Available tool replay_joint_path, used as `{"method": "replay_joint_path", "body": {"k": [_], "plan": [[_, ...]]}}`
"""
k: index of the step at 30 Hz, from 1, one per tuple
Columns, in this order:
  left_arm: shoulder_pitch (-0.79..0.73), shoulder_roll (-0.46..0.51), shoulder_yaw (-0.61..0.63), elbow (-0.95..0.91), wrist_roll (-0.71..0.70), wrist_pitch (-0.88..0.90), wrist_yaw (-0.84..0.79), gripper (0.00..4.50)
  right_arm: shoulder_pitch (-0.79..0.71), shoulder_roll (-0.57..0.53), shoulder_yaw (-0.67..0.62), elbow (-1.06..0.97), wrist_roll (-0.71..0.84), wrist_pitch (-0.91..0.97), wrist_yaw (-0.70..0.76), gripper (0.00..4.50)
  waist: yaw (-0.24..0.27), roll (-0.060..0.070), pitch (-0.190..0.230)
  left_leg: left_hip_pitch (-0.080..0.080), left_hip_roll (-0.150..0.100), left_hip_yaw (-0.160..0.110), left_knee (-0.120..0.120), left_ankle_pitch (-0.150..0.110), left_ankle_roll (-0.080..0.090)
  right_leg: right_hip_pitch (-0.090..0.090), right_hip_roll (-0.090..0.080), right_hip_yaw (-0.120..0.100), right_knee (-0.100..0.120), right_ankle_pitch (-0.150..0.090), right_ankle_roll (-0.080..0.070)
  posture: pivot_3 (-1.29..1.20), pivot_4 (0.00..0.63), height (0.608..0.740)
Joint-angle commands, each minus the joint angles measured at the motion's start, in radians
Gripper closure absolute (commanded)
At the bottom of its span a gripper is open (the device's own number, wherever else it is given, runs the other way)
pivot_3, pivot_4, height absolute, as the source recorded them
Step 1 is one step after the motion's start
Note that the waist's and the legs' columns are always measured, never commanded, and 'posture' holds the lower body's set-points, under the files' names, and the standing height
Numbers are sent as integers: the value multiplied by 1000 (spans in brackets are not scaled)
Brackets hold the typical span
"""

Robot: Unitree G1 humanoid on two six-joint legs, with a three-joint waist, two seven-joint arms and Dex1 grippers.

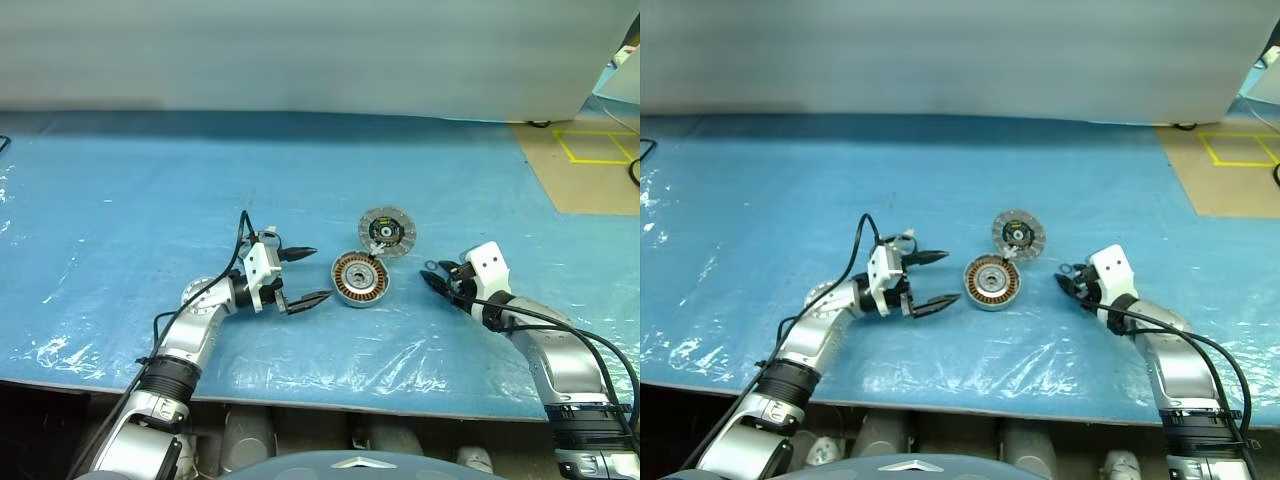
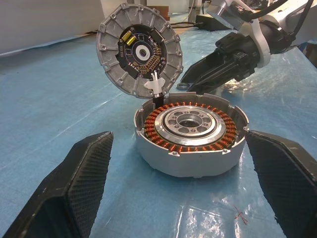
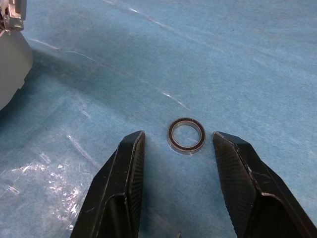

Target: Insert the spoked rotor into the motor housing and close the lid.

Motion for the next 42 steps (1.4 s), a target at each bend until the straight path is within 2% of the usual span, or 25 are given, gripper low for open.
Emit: {"method": "replay_joint_path", "body": {"k": [1,2,5,8,17,24,34,39,42], "plan": [[-8,2,1,-29,-4,-8,-2,0,7,5,3,10,2,0,-6,2249,0,0,0,0,0,0,0,0,0,0,0,0,0,0,0,0,150,740],[-7,2,1,-29,-4,-8,-1,0,9,5,4,10,2,0,-4,2249,0,0,0,0,0,0,0,0,0,0,0,0,0,0,0,0,150,740],[-6,3,1,-31,-3,-7,0,0,12,6,6,11,5,0,1,2841,0,0,0,0,0,0,0,0,0,0,0,0,0,0,0,0,150,740],[-6,3,2,-32,-3,-8,1,0,14,6,5,13,4,-4,2,3830,0,0,0,0,0,0,0,0,0,0,0,0,0,0,0,0,150,740],[-7,3,5,-36,-3,-11,5,0,11,0,2,14,7,-6,7,3845,0,0,0,0,0,0,0,0,0,0,0,0,0,0,0,0,150,740],[-10,-3,-1,-31,-6,-9,-3,0,15,-23,-47,-25,56,12,36,3845,1,0,0,0,0,0,0,0,0,0,0,0,0,0,0,0,150,740],[-29,-11,-3,-6,1,-18,-11,0,113,-53,-92,-257,278,61,201,3845,1,0,0,0,0,0,-2,-1,1,0,0,0,-2,0,0,0,150,740],[-30,-4,1,-5,-3,-15,-15,0,180,-137,-63,-361,313,98,278,3845,2,0,0,-1,0,0,-3,-2,4,0,0,-1,-5,0,0,0,150,740],[-26,2,-2,-5,-5,-6,-24,0,137,-140,-45,-399,329,123,257,3845,0,0,0,0,0,0,-4,-2,4,0,0,-1,-5,0,0,0,150,740]]}}
